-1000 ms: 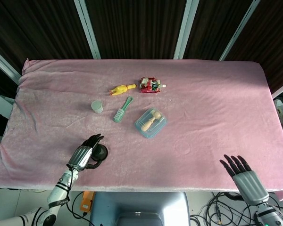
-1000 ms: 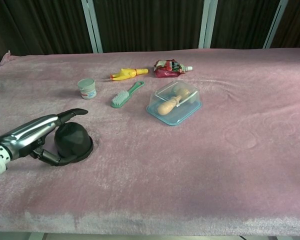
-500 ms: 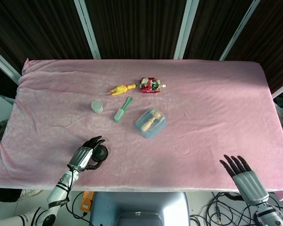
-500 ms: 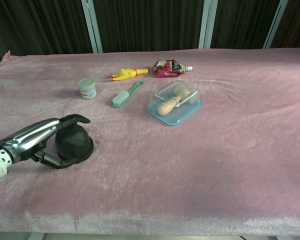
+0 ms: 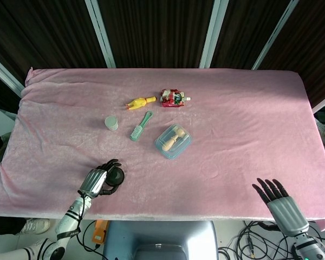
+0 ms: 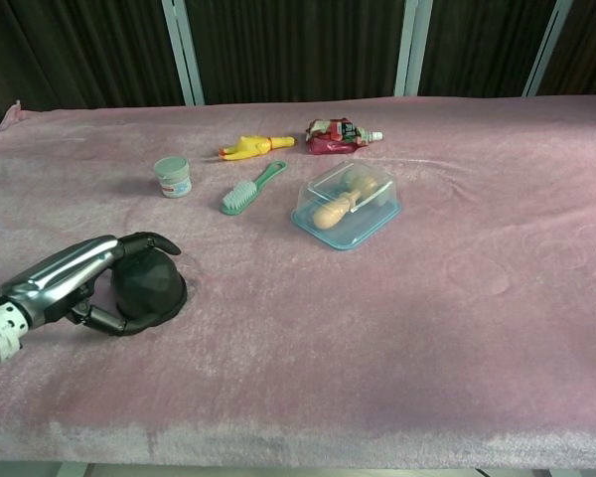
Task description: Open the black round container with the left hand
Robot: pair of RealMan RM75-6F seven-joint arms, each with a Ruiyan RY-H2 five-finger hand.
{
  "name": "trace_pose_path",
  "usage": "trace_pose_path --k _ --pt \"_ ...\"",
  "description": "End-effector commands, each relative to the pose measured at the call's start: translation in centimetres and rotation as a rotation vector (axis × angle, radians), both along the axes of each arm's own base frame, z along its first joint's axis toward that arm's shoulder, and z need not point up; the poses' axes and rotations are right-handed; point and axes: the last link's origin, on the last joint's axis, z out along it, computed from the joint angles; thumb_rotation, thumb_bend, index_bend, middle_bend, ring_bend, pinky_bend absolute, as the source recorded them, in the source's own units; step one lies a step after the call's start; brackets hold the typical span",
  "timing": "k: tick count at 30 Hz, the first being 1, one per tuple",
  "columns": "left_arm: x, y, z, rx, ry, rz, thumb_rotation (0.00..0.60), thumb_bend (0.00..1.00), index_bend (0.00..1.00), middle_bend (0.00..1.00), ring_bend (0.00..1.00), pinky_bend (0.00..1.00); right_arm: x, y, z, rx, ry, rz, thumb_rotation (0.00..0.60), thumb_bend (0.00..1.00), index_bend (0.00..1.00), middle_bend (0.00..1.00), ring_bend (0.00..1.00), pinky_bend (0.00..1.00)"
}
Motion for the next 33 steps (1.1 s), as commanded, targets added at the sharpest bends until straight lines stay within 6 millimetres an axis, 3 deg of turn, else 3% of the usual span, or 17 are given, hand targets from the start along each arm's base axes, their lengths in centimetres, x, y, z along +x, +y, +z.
trace_pose_path --k 1,12,19,27,30,33 --pt "0.1 0.0 0.1 0.013 -0.007 -0.014 0.600 0.32 0.35 0.51 0.60 0.59 0.0 0.0 0.0 0.000 0.000 0.000 0.600 0.00 0.00 0.00 0.00 0.09" --pt "1.6 0.7 3.0 0.153 -0.019 -0.152 0.600 0.33 0.43 0.55 0.65 0.63 0.0 -0.1 0.1 0.002 -0.003 -0.002 0.600 0.00 0.00 0.00 0.00 0.09" --pt "1.3 2.8 7.5 0.504 0.335 -0.380 0.600 0.33 0.45 0.57 0.66 0.65 0.0 0.0 0.2 -0.003 -0.010 -0.001 0.600 0.00 0.00 0.00 0.00 0.09" --pt "0.4 3.0 9.3 0.543 0.451 -0.403 0.600 0.33 0.45 0.58 0.66 0.66 0.0 0.0 0.1 0.003 -0.007 -0.001 0.600 0.00 0.00 0.00 0.00 0.09" --pt "0.4 2.5 8.8 0.502 0.412 -0.371 0.600 0.33 0.46 0.58 0.66 0.66 0.0 0.0 0.0 0.009 -0.004 -0.001 0.600 0.00 0.00 0.00 0.00 0.09" --pt "1.0 1.4 7.4 0.338 0.147 -0.230 0.600 0.33 0.46 0.59 0.67 0.67 0.0 0.0 0.0 0.010 -0.003 -0.001 0.600 0.00 0.00 0.00 0.00 0.09"
